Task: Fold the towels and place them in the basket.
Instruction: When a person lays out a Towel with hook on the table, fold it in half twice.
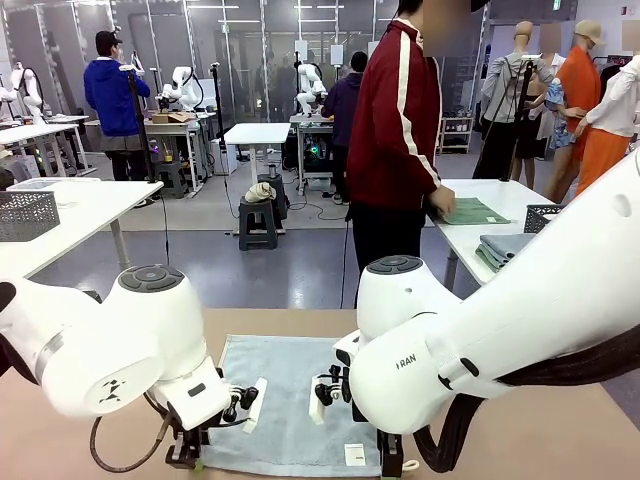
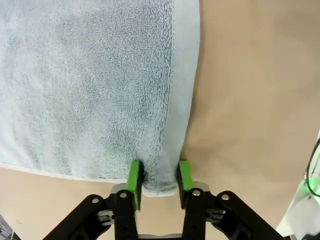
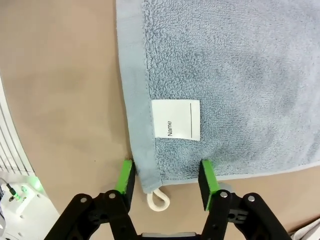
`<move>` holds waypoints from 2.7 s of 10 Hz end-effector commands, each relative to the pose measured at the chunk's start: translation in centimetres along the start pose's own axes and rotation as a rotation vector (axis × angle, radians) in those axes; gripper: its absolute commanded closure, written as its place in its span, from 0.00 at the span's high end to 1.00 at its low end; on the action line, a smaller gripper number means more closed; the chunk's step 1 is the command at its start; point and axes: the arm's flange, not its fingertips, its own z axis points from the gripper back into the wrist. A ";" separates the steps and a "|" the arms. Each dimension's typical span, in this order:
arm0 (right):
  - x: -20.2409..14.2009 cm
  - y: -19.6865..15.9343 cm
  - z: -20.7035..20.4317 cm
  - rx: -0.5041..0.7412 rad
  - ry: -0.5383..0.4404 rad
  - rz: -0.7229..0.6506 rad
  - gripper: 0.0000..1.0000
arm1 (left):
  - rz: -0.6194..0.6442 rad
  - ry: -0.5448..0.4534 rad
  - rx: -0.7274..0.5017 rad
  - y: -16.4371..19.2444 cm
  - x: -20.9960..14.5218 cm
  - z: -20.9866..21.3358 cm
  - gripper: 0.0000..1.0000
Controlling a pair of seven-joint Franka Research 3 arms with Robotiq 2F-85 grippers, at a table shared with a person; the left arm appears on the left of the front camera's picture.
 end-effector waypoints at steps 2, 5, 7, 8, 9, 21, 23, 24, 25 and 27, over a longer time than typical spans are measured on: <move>-0.1 -0.1 -0.6 -0.020 -0.008 0.022 0.25 | -0.007 -0.013 -0.001 0.6 0.2 -0.2 0.06; 0.0 -0.1 -0.5 -0.015 -0.008 0.025 0.19 | -0.019 -0.025 -0.014 0.6 0.2 0.1 0.00; 0.1 -0.2 -0.2 -0.018 -0.006 0.030 0.00 | -0.026 -0.033 -0.018 0.6 0.3 0.6 0.01; 0.1 -0.1 0.0 -0.019 -0.003 0.033 0.00 | -0.029 -0.035 -0.025 0.6 0.3 0.9 0.00; 0.0 0.0 0.3 -0.023 0.000 0.036 0.00 | -0.031 -0.035 -0.025 0.5 0.2 1.4 0.00; -0.4 -8.4 7.9 -0.125 -0.047 0.097 0.00 | 0.039 0.052 0.002 10.3 -2.1 7.3 0.00; 0.1 -11.4 8.6 -0.122 -0.051 0.109 0.00 | 0.049 0.059 -0.006 13.7 -2.1 7.6 0.00; 0.2 -12.7 8.7 -0.117 -0.050 0.109 0.00 | 0.049 0.057 -0.016 15.2 -1.8 7.7 0.00; 0.2 -13.9 8.7 -0.108 -0.048 0.104 0.00 | 0.052 0.059 -0.025 16.5 -1.9 7.6 0.00; -0.1 -16.1 8.2 -0.090 -0.046 0.088 0.00 | 0.054 0.049 -0.042 19.0 -1.9 7.1 0.00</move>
